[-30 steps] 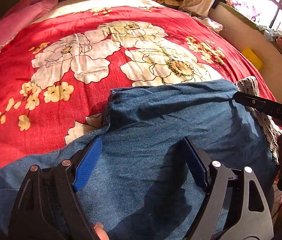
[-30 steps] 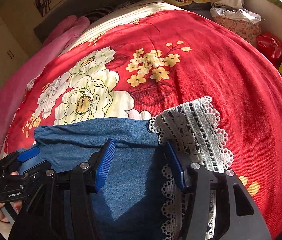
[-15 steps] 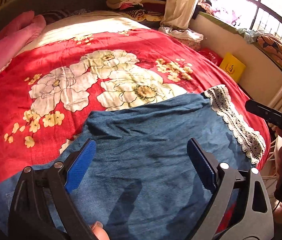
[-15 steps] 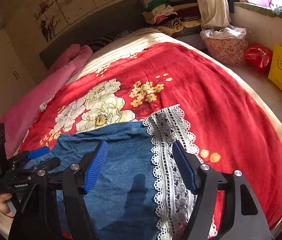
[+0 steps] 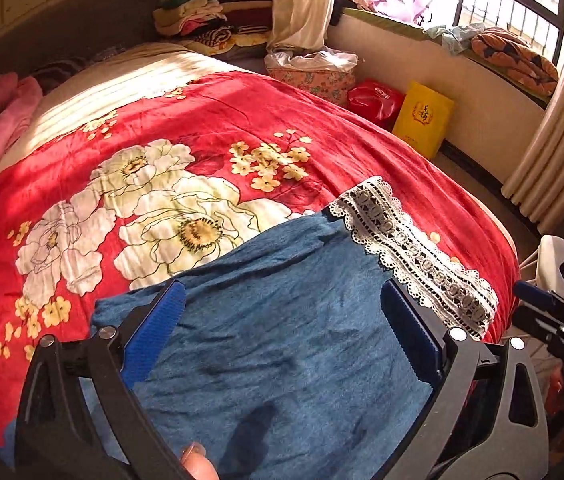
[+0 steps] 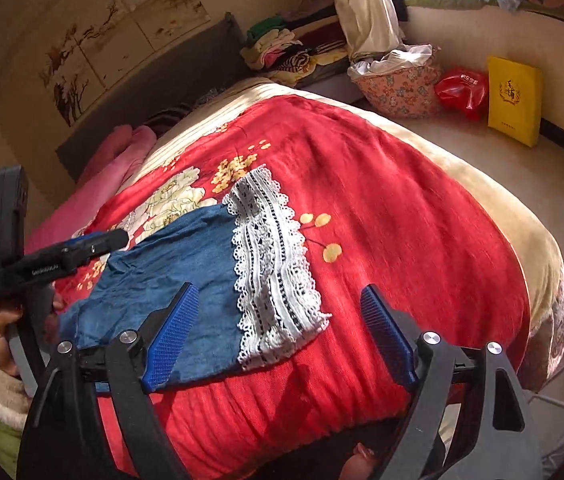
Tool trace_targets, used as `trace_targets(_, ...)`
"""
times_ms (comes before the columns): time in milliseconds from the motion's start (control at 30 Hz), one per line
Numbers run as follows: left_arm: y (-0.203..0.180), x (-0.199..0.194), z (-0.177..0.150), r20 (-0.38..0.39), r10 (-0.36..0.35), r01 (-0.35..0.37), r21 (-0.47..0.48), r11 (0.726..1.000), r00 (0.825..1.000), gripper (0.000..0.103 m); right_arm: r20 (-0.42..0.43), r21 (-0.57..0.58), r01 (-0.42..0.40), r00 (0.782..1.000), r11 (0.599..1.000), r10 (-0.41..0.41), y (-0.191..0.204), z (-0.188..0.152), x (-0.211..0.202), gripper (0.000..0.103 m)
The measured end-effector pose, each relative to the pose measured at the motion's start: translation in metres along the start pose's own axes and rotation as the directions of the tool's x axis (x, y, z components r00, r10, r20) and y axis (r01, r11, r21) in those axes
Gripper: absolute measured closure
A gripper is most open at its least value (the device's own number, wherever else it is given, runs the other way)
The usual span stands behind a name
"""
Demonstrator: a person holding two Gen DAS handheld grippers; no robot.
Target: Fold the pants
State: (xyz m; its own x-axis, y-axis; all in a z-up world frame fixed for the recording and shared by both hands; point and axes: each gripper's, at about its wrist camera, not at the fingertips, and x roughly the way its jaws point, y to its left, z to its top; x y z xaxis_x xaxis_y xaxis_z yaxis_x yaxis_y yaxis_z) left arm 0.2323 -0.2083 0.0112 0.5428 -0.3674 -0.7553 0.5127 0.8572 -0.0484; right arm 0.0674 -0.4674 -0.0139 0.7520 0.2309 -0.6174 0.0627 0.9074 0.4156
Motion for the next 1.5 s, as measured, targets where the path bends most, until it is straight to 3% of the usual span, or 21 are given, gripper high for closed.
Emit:
trace_targets(200, -0.007, 0.042, 0.03, -0.044, 0.023, -0.02, 0.058, 0.998, 0.999, 0.011, -0.063, 0.075, -0.03, 0.997, 0.997, 0.035, -0.008, -0.02, 0.018, 0.021)
trace_targets(400, -0.012, 0.087, 0.048, -0.113, -0.012, 0.026, 0.129, 0.991, 0.994, 0.011, -0.083, 0.163, -0.074, 0.993, 0.984, 0.088, -0.02, -0.025, 0.029, 0.022)
trace_targets(533, -0.016, 0.113, 0.052, -0.168, -0.082, 0.107, 0.15, 0.983, 0.982, 0.012, -0.095, 0.166, -0.13, 0.985, 0.977, 0.147, -0.013, -0.026, 0.036, 0.039)
trace_targets(633, -0.018, 0.128, 0.051, -0.201, -0.144, 0.175, 0.144, 0.974, 0.969, 0.026, -0.094, 0.181, -0.134, 0.984, 0.974, 0.153, -0.013, -0.027, 0.04, 0.043)
trace_targets(767, -0.021, 0.138, 0.048, -0.209, -0.203, 0.232, 0.125, 0.965, 0.957, 0.041, -0.078, 0.208, -0.139, 0.984, 0.968, 0.158, -0.018, -0.026, 0.045, 0.065)
trace_targets(833, -0.022, 0.139, 0.048, -0.207, -0.243, 0.269, 0.105, 0.957, 0.948, 0.058, -0.078, 0.205, -0.144, 0.984, 0.968, 0.163, -0.017, -0.025, 0.048, 0.07)
trace_targets(867, -0.025, 0.138, 0.048, -0.21, -0.271, 0.296, 0.102, 0.95, 0.939, 0.075, -0.075, 0.199, -0.144, 0.984, 0.969, 0.161, -0.015, -0.024, 0.049, 0.075)
trace_targets(967, -0.031, 0.135, 0.047, -0.213, -0.299, 0.327, 0.112, 0.938, 0.93, 0.092, -0.072, 0.184, -0.173, 0.979, 0.968, 0.189, -0.009, -0.022, 0.049, 0.08)
trace_targets(1167, -0.004, 0.098, 0.055, -0.111, -0.401, 0.408, 0.044, 0.912, 0.909, 0.095, -0.006, 0.085, -0.192, 0.981, 0.978, 0.193, 0.02, -0.009, 0.03, 0.082)
trace_targets(1333, 0.031, 0.047, 0.056, 0.012, -0.438, 0.438, 0.025, 0.899, 0.899, 0.095, 0.031, -0.069, -0.262, 0.964, 0.963, 0.264, 0.073, -0.001, 0.011, 0.082)
trace_targets(1500, 0.075, 0.019, 0.028, 0.067, -0.414, 0.417, -0.04, 0.908, 0.908, 0.095, -0.009, -0.25, -0.304, 0.95, 0.919, 0.311, 0.137, -0.012, 0.013, 0.082)
